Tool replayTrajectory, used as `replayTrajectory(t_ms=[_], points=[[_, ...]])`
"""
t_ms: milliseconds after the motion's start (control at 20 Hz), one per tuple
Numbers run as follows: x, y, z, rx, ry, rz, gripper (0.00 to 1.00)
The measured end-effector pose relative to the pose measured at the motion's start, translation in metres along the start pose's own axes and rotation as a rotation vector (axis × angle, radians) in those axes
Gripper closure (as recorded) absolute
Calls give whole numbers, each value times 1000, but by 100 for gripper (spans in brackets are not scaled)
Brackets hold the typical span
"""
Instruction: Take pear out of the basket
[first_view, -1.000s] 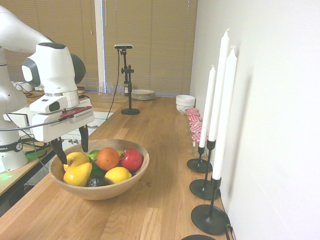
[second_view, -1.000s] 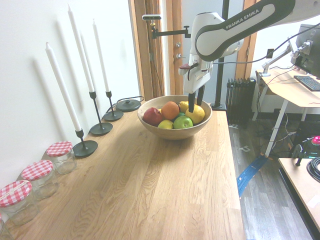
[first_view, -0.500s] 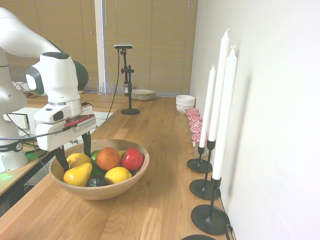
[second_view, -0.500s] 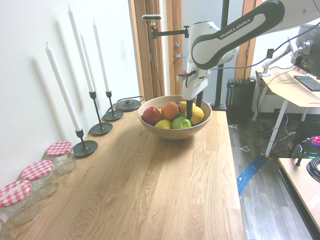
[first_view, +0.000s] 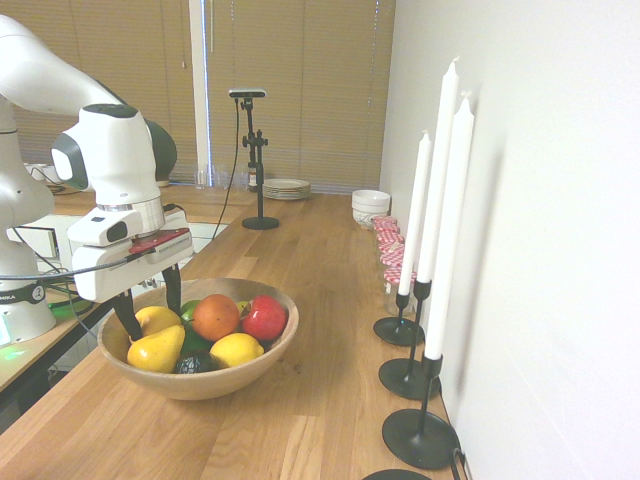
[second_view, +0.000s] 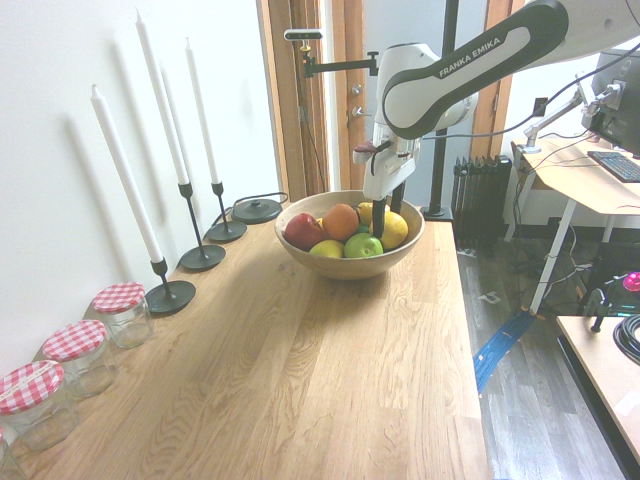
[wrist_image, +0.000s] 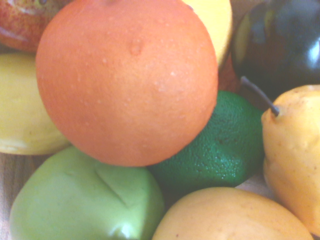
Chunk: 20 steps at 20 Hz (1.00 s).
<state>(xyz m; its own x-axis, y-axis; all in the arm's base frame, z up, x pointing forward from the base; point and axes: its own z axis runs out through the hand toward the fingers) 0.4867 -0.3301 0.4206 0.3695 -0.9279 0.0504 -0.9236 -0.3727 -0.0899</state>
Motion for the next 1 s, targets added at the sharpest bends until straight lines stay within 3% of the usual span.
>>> replayTrajectory(t_ms=[450, 750, 1000], points=[[2, 0, -9, 14, 14, 1, 100], [-12, -15, -88, 90, 80, -43, 100], [-72, -61, -143, 125, 122, -129, 100]])
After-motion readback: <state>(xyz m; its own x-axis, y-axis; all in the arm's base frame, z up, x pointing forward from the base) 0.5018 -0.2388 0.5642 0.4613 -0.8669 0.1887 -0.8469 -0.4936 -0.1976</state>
